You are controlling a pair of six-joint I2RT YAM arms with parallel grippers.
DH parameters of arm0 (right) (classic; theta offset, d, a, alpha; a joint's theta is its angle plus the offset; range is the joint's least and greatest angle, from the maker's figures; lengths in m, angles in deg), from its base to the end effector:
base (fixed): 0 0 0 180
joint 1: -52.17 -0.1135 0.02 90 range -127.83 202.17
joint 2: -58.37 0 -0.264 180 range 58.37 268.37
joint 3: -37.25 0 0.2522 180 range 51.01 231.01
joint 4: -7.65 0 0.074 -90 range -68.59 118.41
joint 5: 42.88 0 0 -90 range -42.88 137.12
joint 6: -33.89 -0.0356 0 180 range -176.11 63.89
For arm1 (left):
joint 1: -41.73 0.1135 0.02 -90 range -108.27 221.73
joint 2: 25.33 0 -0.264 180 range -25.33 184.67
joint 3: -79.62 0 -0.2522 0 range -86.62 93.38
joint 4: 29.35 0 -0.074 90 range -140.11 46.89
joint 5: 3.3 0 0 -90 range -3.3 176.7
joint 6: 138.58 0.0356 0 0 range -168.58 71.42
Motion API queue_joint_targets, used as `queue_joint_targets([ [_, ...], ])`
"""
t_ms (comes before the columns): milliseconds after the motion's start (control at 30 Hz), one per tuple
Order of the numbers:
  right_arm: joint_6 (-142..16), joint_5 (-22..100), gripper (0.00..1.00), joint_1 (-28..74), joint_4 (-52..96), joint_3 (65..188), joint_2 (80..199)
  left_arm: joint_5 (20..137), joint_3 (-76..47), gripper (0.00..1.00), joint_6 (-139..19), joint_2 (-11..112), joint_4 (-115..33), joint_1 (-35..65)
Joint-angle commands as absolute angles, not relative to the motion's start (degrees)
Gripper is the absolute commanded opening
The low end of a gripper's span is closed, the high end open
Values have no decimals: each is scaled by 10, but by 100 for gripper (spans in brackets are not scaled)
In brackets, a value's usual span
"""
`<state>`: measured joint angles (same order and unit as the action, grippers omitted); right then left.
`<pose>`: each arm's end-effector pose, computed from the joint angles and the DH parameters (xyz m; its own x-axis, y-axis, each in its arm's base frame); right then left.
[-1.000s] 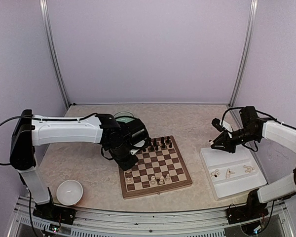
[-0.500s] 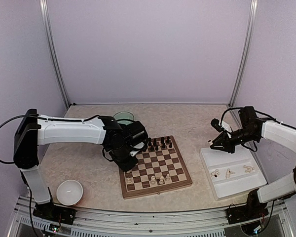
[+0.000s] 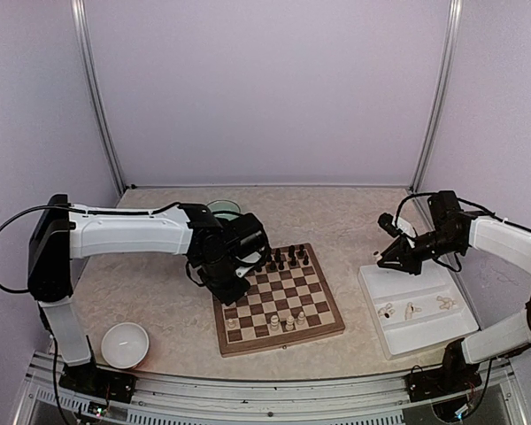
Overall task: Set up the chess pieces on the board
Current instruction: Pick up the bishop from the chessboard, then place the bishop on c1.
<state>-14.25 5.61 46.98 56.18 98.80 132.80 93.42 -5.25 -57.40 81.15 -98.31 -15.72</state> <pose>0.2400 0.0455 0.2232 -0.3953 -0.5377 -0.7447 -0.8692 0.4811 0.1141 0.1975 -0.3017 0.2092 -0.6508 0.7366 -0.1840 0.7354 0.6718 0.0882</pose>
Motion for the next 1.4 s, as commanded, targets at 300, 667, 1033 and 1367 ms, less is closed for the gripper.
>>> queue_joint_targets([
  [300, -150, 61, 13, 454, 556, 982, 1333, 913, 52, 4, -589, 845, -1031, -239],
  [667, -148, 63, 13, 453, 556, 981, 1332, 876, 42, 4, -603, 865, -1032, -264],
  [1033, -148, 62, 13, 451, 557, 981, 1332, 884, 6, 5, -621, 860, -1027, -267],
  [1367, -149, 65, 13, 449, 556, 981, 1335, 871, 9, 5, -621, 866, -990, -267],
])
